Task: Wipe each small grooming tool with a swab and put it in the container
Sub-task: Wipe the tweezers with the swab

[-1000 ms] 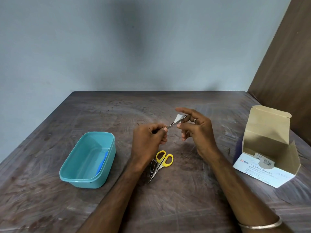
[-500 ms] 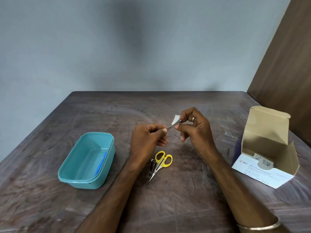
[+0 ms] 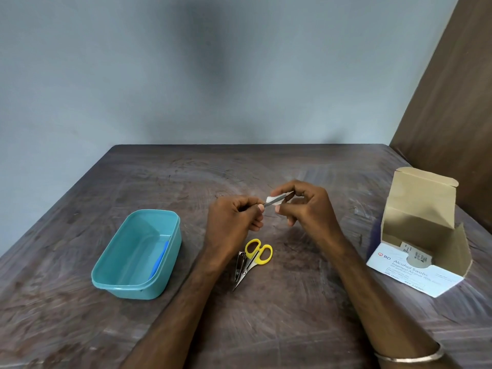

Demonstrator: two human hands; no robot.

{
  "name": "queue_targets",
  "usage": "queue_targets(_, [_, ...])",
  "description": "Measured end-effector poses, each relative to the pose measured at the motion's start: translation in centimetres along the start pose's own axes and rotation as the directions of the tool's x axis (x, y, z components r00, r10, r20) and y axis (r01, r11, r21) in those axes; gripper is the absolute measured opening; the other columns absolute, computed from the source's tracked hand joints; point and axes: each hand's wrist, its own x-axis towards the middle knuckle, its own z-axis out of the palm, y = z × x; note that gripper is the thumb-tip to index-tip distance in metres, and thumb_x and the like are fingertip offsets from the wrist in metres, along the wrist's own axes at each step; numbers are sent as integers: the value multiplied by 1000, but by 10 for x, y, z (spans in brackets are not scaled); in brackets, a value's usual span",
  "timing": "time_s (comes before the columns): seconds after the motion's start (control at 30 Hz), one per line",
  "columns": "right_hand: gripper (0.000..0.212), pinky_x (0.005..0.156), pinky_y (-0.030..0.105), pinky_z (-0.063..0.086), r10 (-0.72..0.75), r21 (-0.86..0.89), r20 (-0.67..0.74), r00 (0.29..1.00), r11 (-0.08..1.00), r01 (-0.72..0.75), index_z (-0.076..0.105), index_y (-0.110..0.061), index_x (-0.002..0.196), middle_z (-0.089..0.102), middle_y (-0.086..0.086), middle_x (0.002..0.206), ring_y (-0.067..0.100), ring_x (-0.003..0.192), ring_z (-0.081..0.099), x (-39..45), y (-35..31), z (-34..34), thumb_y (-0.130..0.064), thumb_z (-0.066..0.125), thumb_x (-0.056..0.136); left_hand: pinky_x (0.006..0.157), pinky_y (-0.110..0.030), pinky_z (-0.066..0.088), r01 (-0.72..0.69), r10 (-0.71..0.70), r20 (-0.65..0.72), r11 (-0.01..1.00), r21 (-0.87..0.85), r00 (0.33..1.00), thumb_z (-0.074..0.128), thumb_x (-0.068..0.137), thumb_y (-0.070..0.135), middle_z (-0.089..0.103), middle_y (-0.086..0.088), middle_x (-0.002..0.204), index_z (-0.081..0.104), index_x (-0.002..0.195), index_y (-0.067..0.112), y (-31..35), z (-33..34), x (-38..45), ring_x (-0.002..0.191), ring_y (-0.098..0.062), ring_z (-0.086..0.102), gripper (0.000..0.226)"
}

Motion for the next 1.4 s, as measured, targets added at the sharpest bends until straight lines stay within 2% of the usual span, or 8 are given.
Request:
queue_targets(0.33, [24, 54, 33, 54, 56, 134, 137, 989, 988, -74, 77, -7, 92, 75, 11, 72, 28, 47, 62, 1, -2, -12, -11, 85, 69, 58, -28, 58, 35, -34, 25, 999, -38, 999, 65, 89, 0, 71, -12, 66, 76, 89, 4, -1, 0, 2, 58, -20, 67, 12])
queue_targets(0.43, [27, 56, 36, 54, 56, 181, 176, 983, 979, -89, 76, -7, 93, 78, 11, 85, 27, 49, 64, 1, -3, -13, -13, 83, 67, 56, -27, 57, 82, -76, 46, 988, -131, 996, 65, 88, -2, 69, -13, 63, 76, 85, 3, 2, -2, 2, 56, -21, 67, 12])
queue_targets(0.6, [22, 58, 37, 52, 83, 257, 188, 979, 958, -130, 79, -11, 89, 72, 13, 75, 26, 58, 60, 2, 3, -14, -15, 84, 68, 55, -26, 57, 161, -135, 112, 947, -279, 985, 64, 87, -5, 67, -17, 65, 74, 86, -3, 8, -4, 1, 55, -23, 67, 10])
queue_targets(0.83, [28, 54, 34, 52, 105, 367, 189, 976, 915, -169, 71, 5, 89, 66, 15, 72, 27, 60, 63, 2, 1, -8, -16, 79, 72, 56, -27, 58, 236, -190, 153, 889, -393, 970, 65, 87, -2, 67, -19, 69, 72, 90, -7, 13, -7, 0, 58, -26, 68, 9])
queue_targets(0.97, [10, 54, 34, 50, 96, 433, 164, 982, 887, -159, 72, -11, 74, 62, 13, 72, 25, 55, 60, 2, -1, -3, -19, 78, 74, 57, -27, 60, 282, -224, 177, 836, -470, 958, 64, 87, 0, 67, -17, 70, 69, 94, -10, 15, -7, 0, 58, -24, 68, 13])
queue_targets(1.13, [15, 47, 31, 48, 88, 474, 98, 991, 872, -124, 66, -15, 64, 58, 6, 60, 23, 47, 56, 2, -4, 1, -10, 78, 70, 55, -26, 58, 340, -276, 201, 798, -498, 940, 65, 87, 1, 68, -14, 69, 70, 91, -5, 14, -4, 0, 58, -22, 69, 9])
queue_targets(1.23, [17, 43, 30, 49, 105, 506, 61, 993, 854, -121, 63, -10, 73, 60, 7, 62, 21, 42, 53, 2, -5, 1, -6, 79, 67, 55, -25, 58, 354, -290, 203, 787, -505, 935, 66, 87, 1, 68, -13, 69, 70, 93, -5, 14, -2, -1, 57, -21, 69, 10])
queue_targets(1.4, [43, 44, 31, 50, 168, 498, 87, 982, 846, -189, 66, -4, 103, 68, 12, 76, 20, 43, 52, 2, -5, 5, -9, 81, 63, 56, -26, 59, 335, -296, 157, 803, -493, 942, 68, 86, 3, 69, -16, 72, 71, 92, -3, 12, -2, -1, 59, -22, 70, 9])
